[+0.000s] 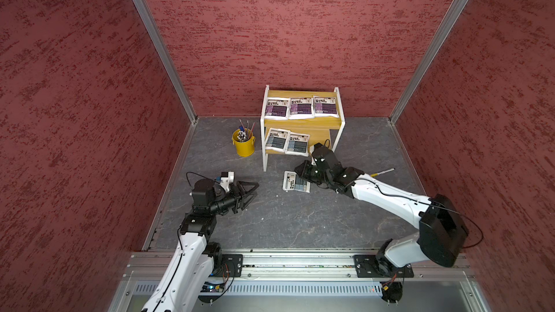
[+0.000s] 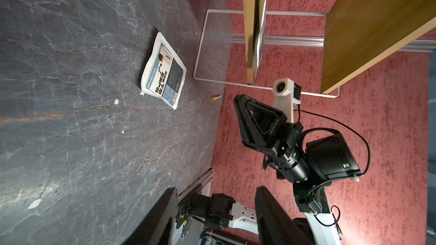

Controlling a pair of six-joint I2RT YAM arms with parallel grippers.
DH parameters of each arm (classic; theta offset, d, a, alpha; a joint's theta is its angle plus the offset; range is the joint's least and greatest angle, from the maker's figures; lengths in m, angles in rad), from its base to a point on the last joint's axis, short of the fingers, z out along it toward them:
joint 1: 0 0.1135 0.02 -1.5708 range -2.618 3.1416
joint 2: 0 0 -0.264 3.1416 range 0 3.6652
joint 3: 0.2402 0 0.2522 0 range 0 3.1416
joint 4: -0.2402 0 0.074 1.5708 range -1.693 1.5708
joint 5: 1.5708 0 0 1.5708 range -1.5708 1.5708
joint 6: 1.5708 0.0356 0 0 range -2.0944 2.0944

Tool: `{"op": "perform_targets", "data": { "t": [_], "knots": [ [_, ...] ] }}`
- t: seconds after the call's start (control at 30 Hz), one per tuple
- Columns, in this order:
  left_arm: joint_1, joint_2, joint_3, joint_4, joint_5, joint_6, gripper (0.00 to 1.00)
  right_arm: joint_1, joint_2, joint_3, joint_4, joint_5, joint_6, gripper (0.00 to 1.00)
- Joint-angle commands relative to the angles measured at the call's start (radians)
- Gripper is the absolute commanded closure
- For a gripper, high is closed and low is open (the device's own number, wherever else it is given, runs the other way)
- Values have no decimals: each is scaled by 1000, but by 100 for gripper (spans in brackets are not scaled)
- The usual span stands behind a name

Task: Place the bagged coffee beans on the shelf by color
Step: Place the bagged coffee beans on the shelf, then move the bagged coffee beans to the center of the board.

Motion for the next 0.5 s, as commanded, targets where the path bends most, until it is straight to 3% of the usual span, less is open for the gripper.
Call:
{"op": "perform_targets", "data": {
  "t": [0.0, 0.23, 0.47],
  "knots": [
    [-17, -19, 1, -59, -30, 66, 42, 30, -95, -98, -9, 44, 51, 71],
    [-51, -50, -53, -32, -66, 44, 37, 36, -141, -357, 216, 3, 310, 53],
    [-56, -58, -51, -57, -74, 47, 31, 41, -17, -450, 481, 6, 589, 49]
  ]
}}
